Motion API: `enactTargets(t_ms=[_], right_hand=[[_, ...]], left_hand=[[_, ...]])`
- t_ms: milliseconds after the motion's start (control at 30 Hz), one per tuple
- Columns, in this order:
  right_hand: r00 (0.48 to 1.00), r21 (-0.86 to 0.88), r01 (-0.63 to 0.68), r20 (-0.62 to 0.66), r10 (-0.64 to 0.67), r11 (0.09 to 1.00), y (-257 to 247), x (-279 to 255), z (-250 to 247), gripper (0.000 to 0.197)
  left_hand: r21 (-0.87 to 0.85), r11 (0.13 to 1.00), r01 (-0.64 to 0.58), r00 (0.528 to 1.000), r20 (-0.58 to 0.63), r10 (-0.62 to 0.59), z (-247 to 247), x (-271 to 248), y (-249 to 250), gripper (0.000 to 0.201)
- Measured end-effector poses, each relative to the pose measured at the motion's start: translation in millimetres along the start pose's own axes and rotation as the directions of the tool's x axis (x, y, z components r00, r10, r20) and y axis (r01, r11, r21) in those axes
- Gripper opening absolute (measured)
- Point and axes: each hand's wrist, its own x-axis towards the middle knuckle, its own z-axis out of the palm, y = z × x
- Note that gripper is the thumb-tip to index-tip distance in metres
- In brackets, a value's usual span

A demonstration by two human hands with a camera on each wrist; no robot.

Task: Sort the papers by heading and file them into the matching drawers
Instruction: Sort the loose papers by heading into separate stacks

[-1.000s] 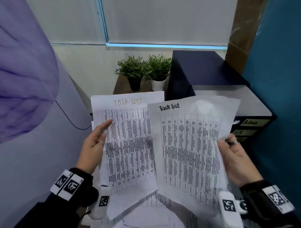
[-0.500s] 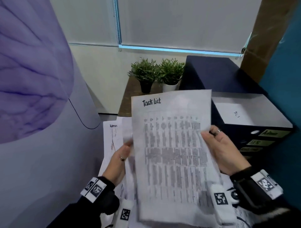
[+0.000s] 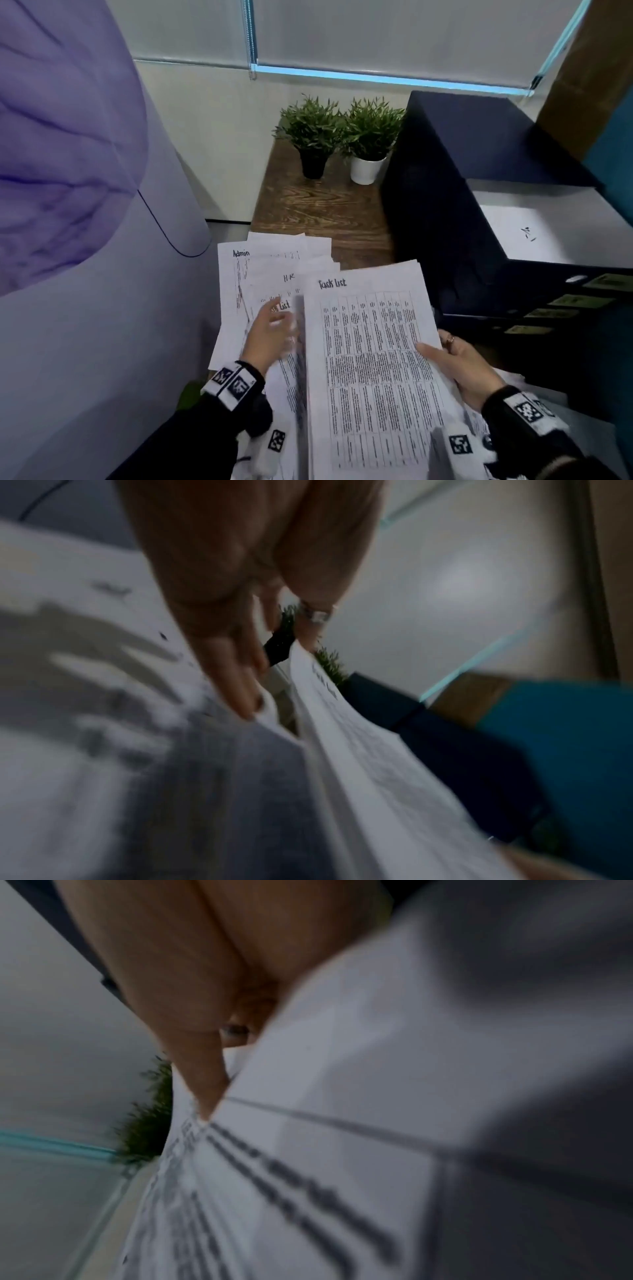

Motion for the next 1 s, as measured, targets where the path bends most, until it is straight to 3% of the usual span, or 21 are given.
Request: enactTargets(t_ms=[33,100,200,267,333,433,467,533,600,667,733,833,933,1000], right_hand=[[0.999,-0.039,0.003,-0.054,-0.005,0.999,7,3,-1,0.058],[0.991,-0.124,-0.004,-0.133,-0.012,0.992,18,8,0,0.015],[0.984,-0.323,-0.036,-0.176,-0.023,0.946,39,18,-9,0.021],[0.975,-0.366,-0.056,-0.22,-0.028,0.929,48,21,-14,0.021],[0.966,-0.372,-0.079,-0.258,-0.021,0.925,53,25,-19,0.021],[0.962,-0.383,-0.079,-0.27,-0.029,0.921,55,26,-20,0.018],[0.963,-0.388,-0.075,-0.267,-0.034,0.918,54,26,-20,0.017],[0.966,-0.412,-0.068,-0.254,-0.043,0.909,55,26,-21,0.017],[0.969,-0.461,-0.052,-0.238,-0.067,0.886,57,28,-22,0.015],[0.967,-0.494,-0.049,-0.241,-0.083,0.868,60,30,-24,0.015],[0.965,-0.493,-0.06,-0.25,-0.075,0.868,64,33,-26,0.015],[0.964,-0.479,-0.072,-0.257,-0.061,0.875,67,34,-28,0.016],[0.963,-0.468,-0.057,-0.259,-0.076,0.882,69,33,-27,0.017],[0.959,-0.481,-0.048,-0.267,-0.094,0.875,71,33,-28,0.018]], left_hand=[[0.142,0.989,-0.028,0.992,-0.118,0.045,-7,13,-6,0.032],[0.506,0.862,-0.026,0.975,-0.179,0.134,-19,31,-16,0.042],[0.811,0.583,0.055,0.986,-0.136,0.095,-27,38,-20,0.047],[0.853,0.52,0.028,0.987,-0.105,0.12,-26,36,-17,0.035],[0.832,0.554,-0.034,0.992,-0.041,0.122,-25,31,-14,0.015],[0.592,0.802,-0.076,0.981,0.188,-0.046,-26,27,-17,0.01],[0.549,0.834,-0.059,0.967,0.238,-0.088,-25,25,-17,0.005],[0.479,0.878,-0.017,0.964,0.24,-0.113,-25,29,-19,0.006],[0.361,0.933,0.004,0.992,0.113,-0.048,-25,38,-21,0.022],[0.416,0.908,-0.045,0.994,-0.069,0.081,-27,52,-20,0.026],[0.562,0.827,0.007,0.979,-0.174,0.11,-30,63,-17,0.039],[0.69,0.719,0.085,0.985,-0.168,0.045,-35,70,-14,0.049],[0.8,0.6,0.011,0.983,-0.117,0.138,-35,67,-8,0.018],[0.675,0.732,-0.09,0.987,-0.039,0.157,-37,64,-10,0.02]])
